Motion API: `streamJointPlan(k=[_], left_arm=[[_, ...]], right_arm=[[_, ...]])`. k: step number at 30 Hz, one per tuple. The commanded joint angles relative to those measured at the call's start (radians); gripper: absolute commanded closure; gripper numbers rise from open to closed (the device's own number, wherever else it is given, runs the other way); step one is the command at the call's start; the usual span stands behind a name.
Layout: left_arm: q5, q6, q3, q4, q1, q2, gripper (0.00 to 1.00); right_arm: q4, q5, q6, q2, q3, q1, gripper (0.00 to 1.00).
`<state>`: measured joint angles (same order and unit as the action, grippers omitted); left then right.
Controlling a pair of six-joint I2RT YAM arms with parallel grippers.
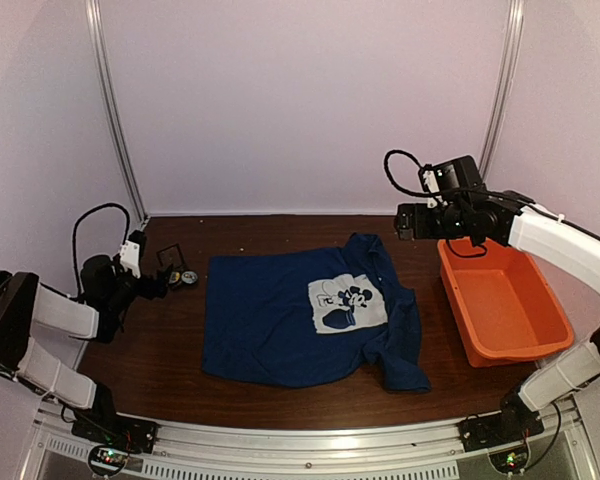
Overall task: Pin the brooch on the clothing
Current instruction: Pick up the brooch from the brooch box.
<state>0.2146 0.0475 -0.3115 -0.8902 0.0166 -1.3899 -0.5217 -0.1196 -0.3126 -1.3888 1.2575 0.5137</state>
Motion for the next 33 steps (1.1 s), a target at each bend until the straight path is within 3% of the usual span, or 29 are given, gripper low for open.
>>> streamJointPlan(k=[1,11,16,33], left_arm=[[0.030,0.005,0.033,-0.192,-0.007,-0.044,0.02],[-0.041,-0.022,0.048,-0.328,-0.007,-0.170,0.02],[-0.149,-0.074,0.034,-0.300,-0.007,-0.172,0.02],[-0.145,-0.058,0.006,-0.251,-0.003,-0.175,0.02]], right_arm=[[0.015,0.004,0.012,0.005,-0.020,-0.006,0.00],[0.014,-0.005,0.019,0.019,-0.029,-0.006,0.00],[0.020,-0.003,0.018,0.018,-0.029,-0.006,0.00],[0.005,-0.030,0.028,0.043,-0.059,-0.007,0.00]])
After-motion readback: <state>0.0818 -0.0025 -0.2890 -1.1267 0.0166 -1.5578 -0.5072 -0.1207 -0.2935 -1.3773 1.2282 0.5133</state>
